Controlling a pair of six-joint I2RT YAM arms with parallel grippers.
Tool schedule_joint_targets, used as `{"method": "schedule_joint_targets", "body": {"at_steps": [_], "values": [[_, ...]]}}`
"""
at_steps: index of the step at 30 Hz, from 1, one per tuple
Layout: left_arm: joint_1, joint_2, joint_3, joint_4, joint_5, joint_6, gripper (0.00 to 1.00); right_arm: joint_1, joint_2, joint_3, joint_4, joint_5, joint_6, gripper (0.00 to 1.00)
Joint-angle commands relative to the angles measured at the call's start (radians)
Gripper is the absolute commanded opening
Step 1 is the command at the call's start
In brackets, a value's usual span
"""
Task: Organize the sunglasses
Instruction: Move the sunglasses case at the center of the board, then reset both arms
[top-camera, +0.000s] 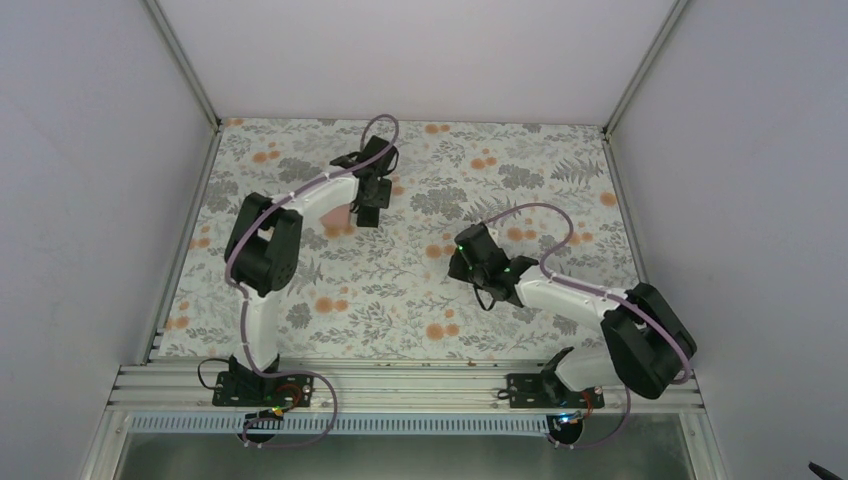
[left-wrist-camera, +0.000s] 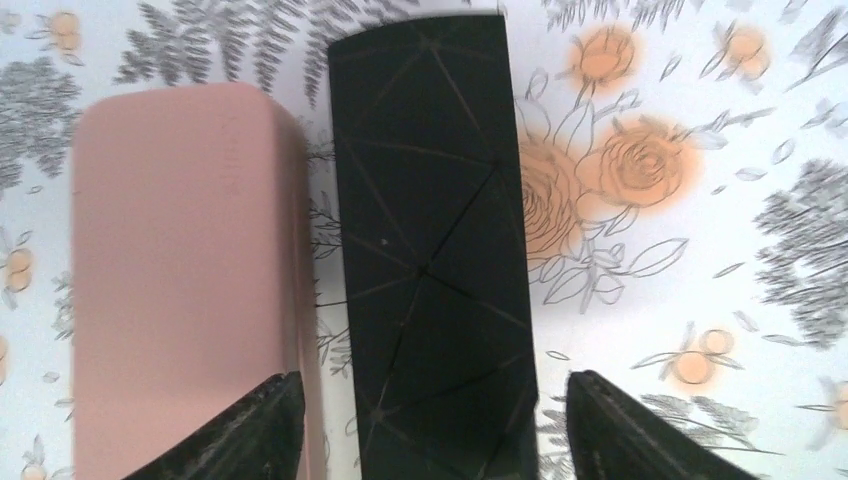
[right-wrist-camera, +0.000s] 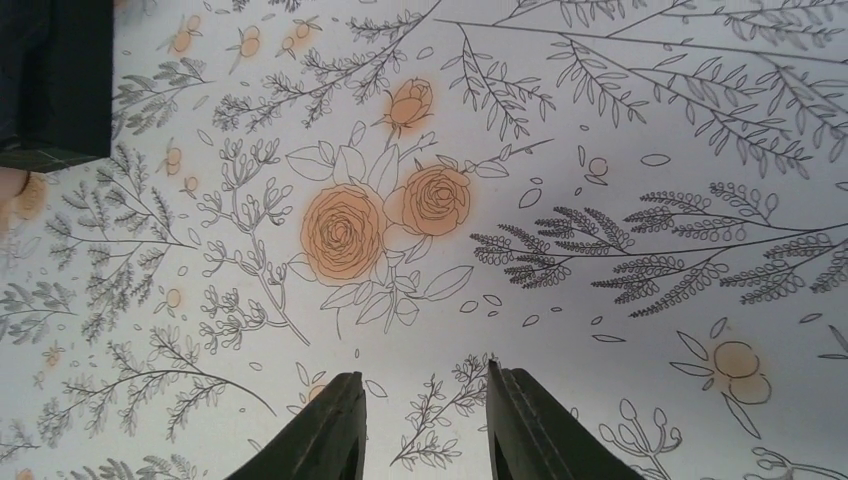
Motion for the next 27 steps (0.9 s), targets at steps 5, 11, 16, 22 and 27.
{"method": "schedule_joint_targets", "body": {"at_steps": [5,11,16,22,27], "values": [[0.004,-0.344,-0.094,0.004,0.03,-0.055,0.75,-0.007,-0.145,0.057,-0.119,0.089,-0.04,0.44],[0.004,-0.776,-0.337,0.064,0.088,-0.115,0.85,-0.013,-0.279,0.132,-0.284,0.162,-0.096,0.56],[0.002,-1.121,-0.488,0.072,0.117,-0.123,1.0,-0.018,-0.432,0.196,-0.398,0.228,-0.179,0.9],[0.001,-1.438,-0.556,0.069,0.122,-0.075,1.0,-0.018,-0.689,0.264,-0.467,0.334,-0.286,1.0],[0.001,-1.609,-0.619,0.024,-0.004,-0.081,1.0,-0.018,-0.849,0.324,-0.524,0.449,-0.31,1.0]]}}
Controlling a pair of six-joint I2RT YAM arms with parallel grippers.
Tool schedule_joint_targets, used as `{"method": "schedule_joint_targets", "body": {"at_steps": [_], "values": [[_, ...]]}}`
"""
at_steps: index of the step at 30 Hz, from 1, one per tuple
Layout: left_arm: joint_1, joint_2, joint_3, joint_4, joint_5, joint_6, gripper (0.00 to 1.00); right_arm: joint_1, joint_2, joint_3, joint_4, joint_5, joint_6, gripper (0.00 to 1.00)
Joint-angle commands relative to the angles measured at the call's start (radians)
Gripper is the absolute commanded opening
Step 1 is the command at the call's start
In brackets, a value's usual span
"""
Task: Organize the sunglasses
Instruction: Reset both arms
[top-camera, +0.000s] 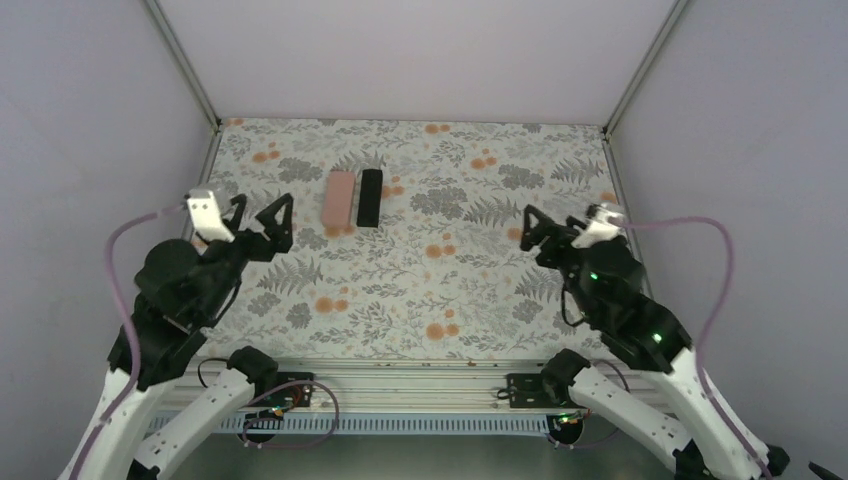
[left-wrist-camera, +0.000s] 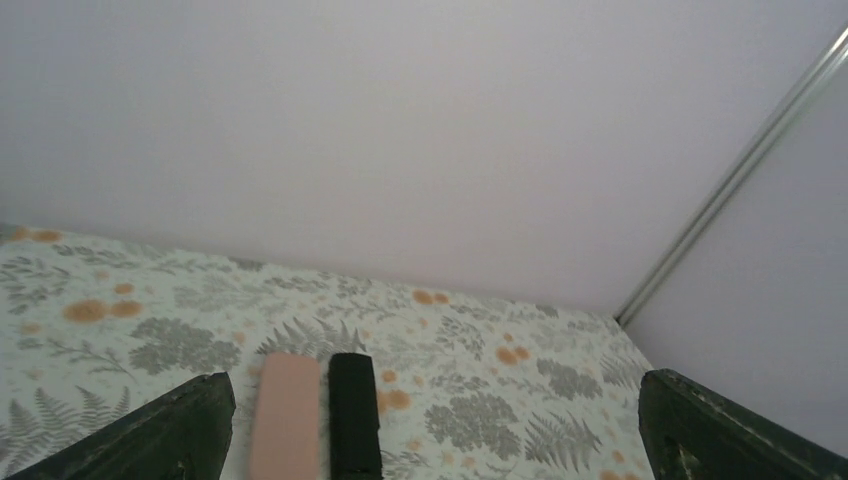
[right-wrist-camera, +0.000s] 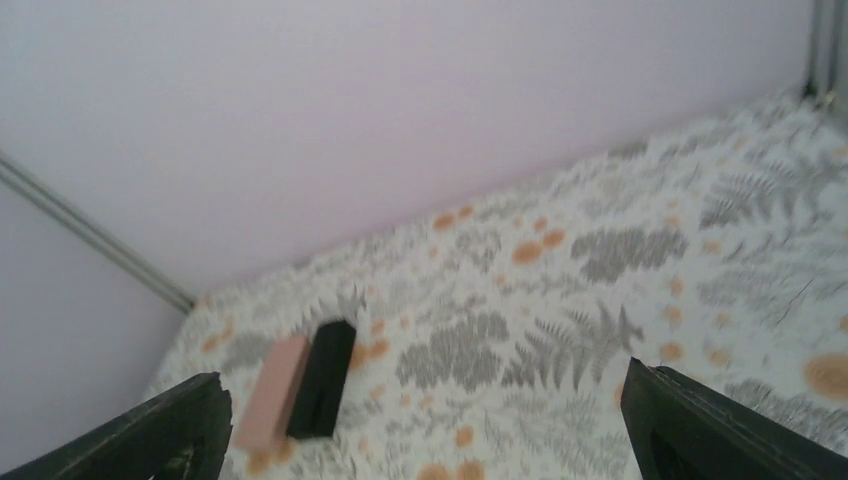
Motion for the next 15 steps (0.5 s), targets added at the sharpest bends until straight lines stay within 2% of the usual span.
{"method": "schedule_joint_targets", "body": {"at_steps": [1,6,15], "values": [[0.002,-0.117,-0.073,-0.043,-0.096,0.02,1.0,-0.006,-0.11,0.041,-0.081,0.188,-0.056,1.0],[0.002,-0.226,-0.112,-0.058,-0.136,0.032,1.0,-0.006,-0.21,0.031,-0.098,0.31,-0.085,1.0],[0.002,-0.258,-0.1,-0.062,-0.166,0.084,1.0,-0.006,-0.24,0.029,-0.1,0.336,-0.089,1.0]]}}
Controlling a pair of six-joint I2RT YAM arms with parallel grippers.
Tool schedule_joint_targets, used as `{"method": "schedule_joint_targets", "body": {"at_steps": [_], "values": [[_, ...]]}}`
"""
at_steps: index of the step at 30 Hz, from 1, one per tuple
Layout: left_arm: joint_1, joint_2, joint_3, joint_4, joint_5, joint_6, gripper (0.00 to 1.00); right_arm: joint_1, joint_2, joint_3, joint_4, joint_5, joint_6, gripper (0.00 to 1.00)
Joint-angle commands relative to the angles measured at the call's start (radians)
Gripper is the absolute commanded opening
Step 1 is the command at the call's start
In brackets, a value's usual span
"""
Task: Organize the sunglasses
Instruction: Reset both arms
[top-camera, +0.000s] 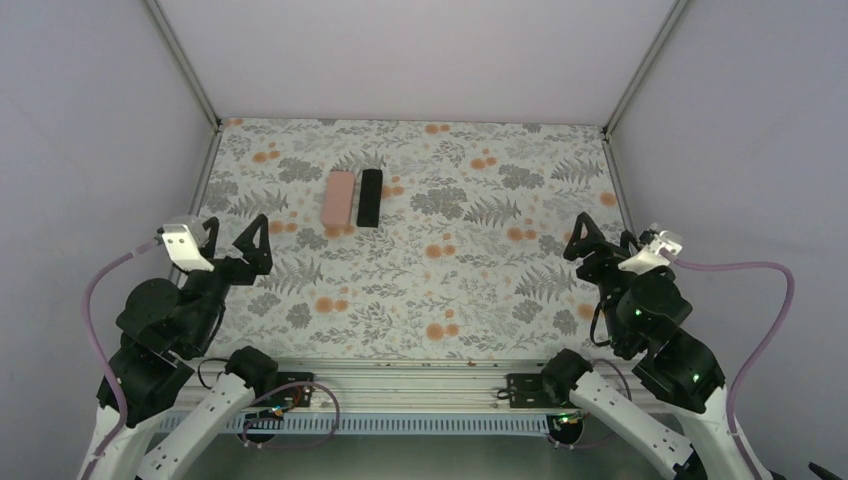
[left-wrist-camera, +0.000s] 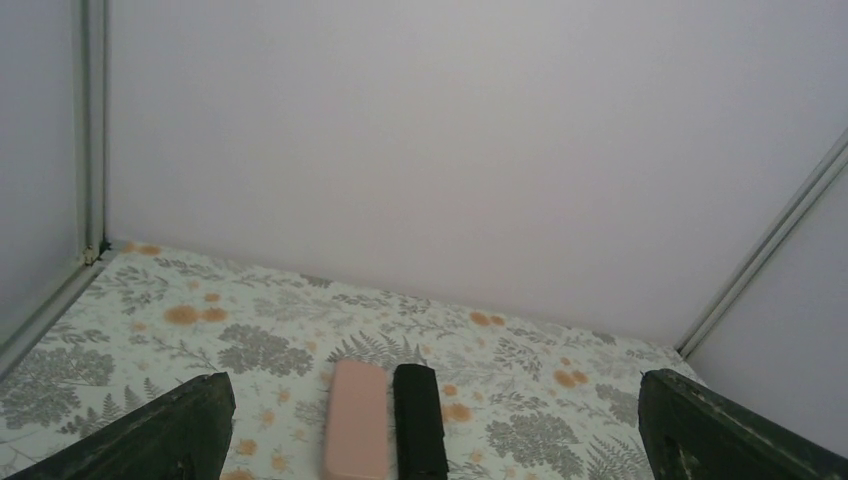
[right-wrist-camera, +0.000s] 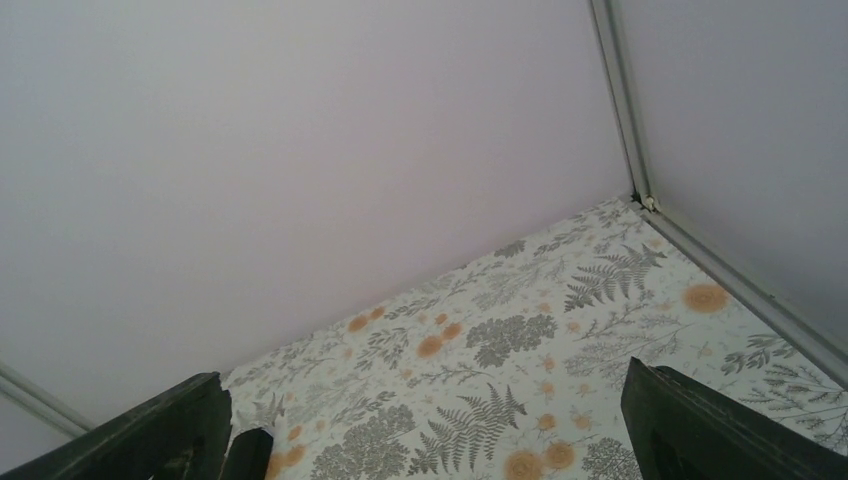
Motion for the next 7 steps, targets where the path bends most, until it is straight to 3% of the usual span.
{"method": "schedule_joint_targets", "body": {"at_steps": [1,7], "values": [[0.001,-0.006,0.009,0.001,-0.021,0.05,1.0,-0.006,-0.007,-0.008,-0.003,0.059,-0.011,1.0],[0.001,0.001,0.012,0.004,-0.018,0.058,1.0,-0.006,-0.021,-0.018,0.006,0.058,0.01,1.0]]}}
